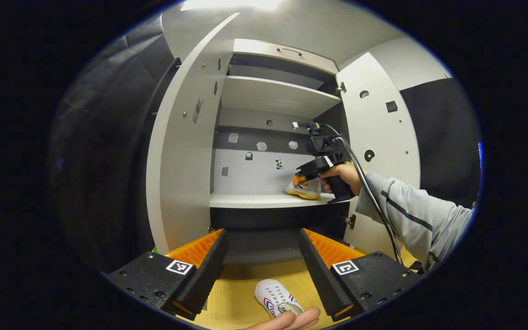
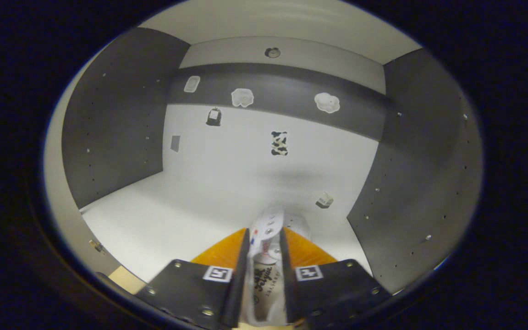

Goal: Grab one shoe with the right hand and put it into the shoe cabinet, grab the other shoe with the left hand and put it into the shoe cabinet; then close the right door with the right hand and the left door with the left hand.

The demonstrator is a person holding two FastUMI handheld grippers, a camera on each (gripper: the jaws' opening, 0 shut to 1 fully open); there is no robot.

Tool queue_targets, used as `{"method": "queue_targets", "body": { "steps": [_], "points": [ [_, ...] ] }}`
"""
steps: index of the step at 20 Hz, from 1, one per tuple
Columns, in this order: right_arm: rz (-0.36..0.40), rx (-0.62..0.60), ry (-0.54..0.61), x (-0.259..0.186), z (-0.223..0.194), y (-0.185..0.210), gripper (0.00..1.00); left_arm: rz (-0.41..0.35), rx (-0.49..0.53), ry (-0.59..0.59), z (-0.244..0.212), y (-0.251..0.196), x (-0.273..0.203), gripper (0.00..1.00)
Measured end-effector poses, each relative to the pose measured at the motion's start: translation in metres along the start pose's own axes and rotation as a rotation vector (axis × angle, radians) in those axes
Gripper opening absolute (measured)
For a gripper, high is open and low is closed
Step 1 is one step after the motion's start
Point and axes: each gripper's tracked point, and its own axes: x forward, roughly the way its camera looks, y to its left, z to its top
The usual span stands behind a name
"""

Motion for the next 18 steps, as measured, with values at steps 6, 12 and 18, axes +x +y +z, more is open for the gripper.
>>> {"method": "queue_targets", "body": {
  "steps": [6,12,18],
  "points": [
    [-0.030,0.067,-0.125,-0.058,0.011,-0.009,0.98,0.002,-0.001,0.088,-0.031,-0.008,0.008,0.95],
    [-0.035,0.132,-0.235,-0.157,-0.001,0.000,0.99,-0.013,0.005,0.198,-0.081,-0.025,0.008,0.95],
    [-0.057,0.195,-0.339,-0.248,-0.040,-0.006,0.99,-0.008,0.010,0.304,-0.147,-0.030,0.006,0.95]
  ]
}}
